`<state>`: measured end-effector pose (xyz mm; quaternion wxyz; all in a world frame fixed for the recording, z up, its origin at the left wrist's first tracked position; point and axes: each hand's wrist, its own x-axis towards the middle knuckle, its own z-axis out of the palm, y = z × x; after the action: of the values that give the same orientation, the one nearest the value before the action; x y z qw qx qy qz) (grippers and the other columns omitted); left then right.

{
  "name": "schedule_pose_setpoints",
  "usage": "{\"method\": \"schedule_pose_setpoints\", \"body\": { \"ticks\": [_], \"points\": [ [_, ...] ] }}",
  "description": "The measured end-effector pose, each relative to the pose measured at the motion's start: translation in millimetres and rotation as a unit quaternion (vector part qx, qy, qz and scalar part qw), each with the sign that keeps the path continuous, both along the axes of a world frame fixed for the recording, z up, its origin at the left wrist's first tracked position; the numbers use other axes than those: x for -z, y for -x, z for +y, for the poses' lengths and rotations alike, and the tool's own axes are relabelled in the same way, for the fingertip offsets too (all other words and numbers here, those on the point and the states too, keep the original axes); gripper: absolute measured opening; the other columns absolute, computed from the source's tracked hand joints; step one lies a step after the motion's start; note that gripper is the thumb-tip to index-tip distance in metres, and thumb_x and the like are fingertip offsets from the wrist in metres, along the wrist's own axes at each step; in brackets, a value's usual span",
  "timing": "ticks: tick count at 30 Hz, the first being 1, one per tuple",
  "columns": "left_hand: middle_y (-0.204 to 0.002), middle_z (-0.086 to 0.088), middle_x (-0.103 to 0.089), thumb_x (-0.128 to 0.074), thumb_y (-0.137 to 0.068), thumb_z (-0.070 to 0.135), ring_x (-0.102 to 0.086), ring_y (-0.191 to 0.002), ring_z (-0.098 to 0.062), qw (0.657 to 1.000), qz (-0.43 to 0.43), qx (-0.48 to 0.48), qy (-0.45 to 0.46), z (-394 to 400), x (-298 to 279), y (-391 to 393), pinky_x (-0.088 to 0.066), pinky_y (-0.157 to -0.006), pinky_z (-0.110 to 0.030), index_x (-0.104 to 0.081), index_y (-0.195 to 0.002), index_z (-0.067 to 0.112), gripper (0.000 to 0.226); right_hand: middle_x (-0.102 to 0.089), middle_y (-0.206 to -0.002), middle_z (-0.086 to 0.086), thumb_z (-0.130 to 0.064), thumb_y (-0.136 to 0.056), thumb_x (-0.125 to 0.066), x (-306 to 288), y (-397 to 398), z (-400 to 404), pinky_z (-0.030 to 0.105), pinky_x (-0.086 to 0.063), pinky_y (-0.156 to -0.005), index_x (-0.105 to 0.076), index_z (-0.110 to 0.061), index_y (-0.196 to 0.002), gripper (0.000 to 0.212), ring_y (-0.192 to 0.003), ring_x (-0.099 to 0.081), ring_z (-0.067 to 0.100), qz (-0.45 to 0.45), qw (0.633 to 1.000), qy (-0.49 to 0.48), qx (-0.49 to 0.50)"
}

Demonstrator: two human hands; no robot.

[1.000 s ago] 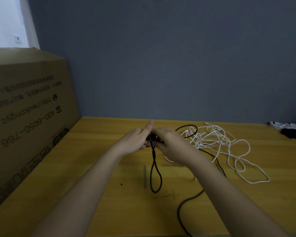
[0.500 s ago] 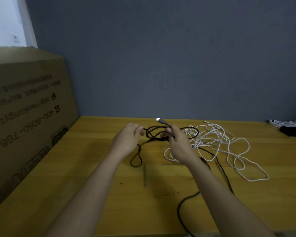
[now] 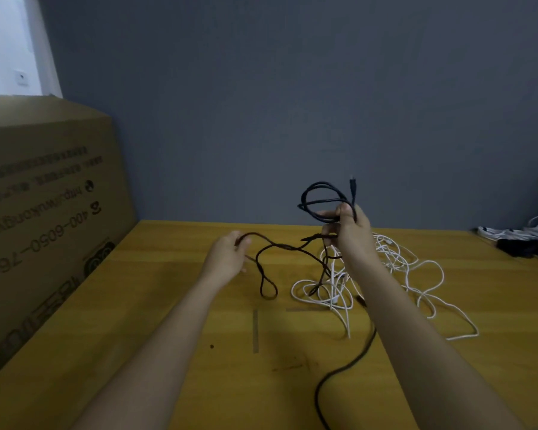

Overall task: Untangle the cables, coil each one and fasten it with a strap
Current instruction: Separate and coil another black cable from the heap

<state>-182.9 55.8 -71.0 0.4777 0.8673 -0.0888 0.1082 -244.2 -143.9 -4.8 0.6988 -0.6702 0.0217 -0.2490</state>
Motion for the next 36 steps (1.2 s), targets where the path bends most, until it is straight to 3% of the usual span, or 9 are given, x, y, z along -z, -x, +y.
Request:
{"method": "schedule_pose_setpoints", "body": {
  "ticks": [4,9,16,20,23,25,31,34,36],
  "points": [
    [-0.139,0.0,-0.036,-0.045,-0.1,0.028,-0.058,-0.1,-0.019,0.995,-0.052,-0.011,-0.09,-9,-8,12,-0.051,-0.074,-0.032,-0.036,-0.142,0.027,0.042,-0.065,-0.091,0.005,-0.021,-0.106,-0.028,-5,-3,2,0.026,-0.046,-0.052,-0.046,-0.017,-0.087,0.026,-0.057,-0.052,0.014,0.006,0.999,0.044,-0.012],
    [-0.127,0.006,-0.037,-0.042,-0.095,0.053,-0.03,-0.117,-0.018,0.96,-0.156,0.031,-0.233,-31,-16,26,-0.026,-0.098,-0.033,-0.062,-0.119,0.034,0.036,-0.062,-0.086,0.005,-0.02,-0.105,-0.029,-19,-8,4,0.022,-0.047,-0.048,-0.045,-0.016,-0.087,0.025,-0.058,-0.053,0.015,-0.008,0.999,0.03,-0.018],
    [-0.119,0.004,-0.055,-0.05,-0.098,0.034,-0.052,-0.11,-0.02,0.941,-0.185,0.105,-0.263,-49,-8,34,-0.04,-0.081,-0.032,-0.068,-0.117,0.021,0.029,-0.057,-0.083,0.007,-0.018,-0.105,-0.029,-16,-16,-2,0.025,-0.057,-0.06,-0.041,-0.013,-0.084,0.025,-0.06,-0.056,0.015,-0.005,0.996,-0.088,0.014],
    [-0.129,0.003,-0.051,-0.051,-0.098,0.029,-0.044,-0.119,-0.022,0.867,-0.251,0.106,-0.417,-35,-5,30,-0.032,-0.088,-0.032,-0.067,-0.119,0.024,0.027,-0.059,-0.095,0.01,-0.017,-0.105,-0.029,-15,-17,-24,0.026,-0.057,-0.065,-0.042,-0.018,-0.085,0.024,-0.067,-0.061,0.018,0.002,0.997,-0.014,0.078],
    [-0.097,0.0,-0.063,-0.083,-0.071,0.022,-0.056,-0.093,-0.027,0.838,-0.331,0.069,-0.429,-21,-6,20,-0.036,-0.08,-0.037,-0.078,-0.09,0.028,0.02,-0.062,-0.103,0.012,-0.015,-0.104,-0.031,-9,-16,-38,0.033,-0.057,-0.072,-0.045,-0.015,-0.092,0.019,-0.078,-0.065,0.022,0.018,0.989,0.088,0.117],
    [-0.086,-0.001,-0.057,-0.082,-0.073,0.021,-0.054,-0.085,-0.027,0.854,-0.31,0.024,-0.417,-11,-4,16,-0.034,-0.073,-0.034,-0.078,-0.091,0.028,0.02,-0.064,-0.104,0.01,-0.013,-0.104,-0.031,-2,-12,-43,0.035,-0.053,-0.071,-0.045,-0.011,-0.097,0.015,-0.082,-0.065,0.023,0.039,0.976,0.174,0.127],
    [-0.115,-0.004,-0.06,-0.046,-0.098,0.015,-0.061,-0.092,-0.025,0.965,-0.052,0.016,-0.257,-3,7,7,-0.052,-0.071,-0.035,-0.065,-0.117,0.02,0.027,-0.065,-0.104,0.002,-0.013,-0.103,-0.034,26,-3,-36,0.036,-0.048,-0.065,-0.048,-0.009,-0.105,0.014,-0.078,-0.06,0.019,0.098,0.937,0.332,0.053],
    [-0.131,-0.001,-0.048,-0.049,-0.098,0.021,-0.053,-0.117,-0.022,0.974,0.033,0.098,-0.202,-10,6,12,-0.047,-0.09,-0.031,-0.056,-0.127,0.018,0.03,-0.066,-0.101,0.003,-0.016,-0.103,-0.034,38,-2,-25,0.027,-0.039,-0.052,-0.048,-0.014,-0.103,0.014,-0.063,-0.052,0.011,0.106,0.926,0.361,0.028],
    [-0.122,0.002,-0.046,-0.057,-0.095,0.031,-0.052,-0.108,-0.017,0.975,0.031,0.106,-0.193,-14,4,16,-0.043,-0.085,-0.027,-0.054,-0.123,0.019,0.031,-0.065,-0.1,0.004,-0.015,-0.103,-0.035,43,-1,-19,0.026,-0.041,-0.049,-0.048,-0.015,-0.103,0.013,-0.061,-0.053,0.012,0.114,0.932,0.344,0.01]
  ]
}}
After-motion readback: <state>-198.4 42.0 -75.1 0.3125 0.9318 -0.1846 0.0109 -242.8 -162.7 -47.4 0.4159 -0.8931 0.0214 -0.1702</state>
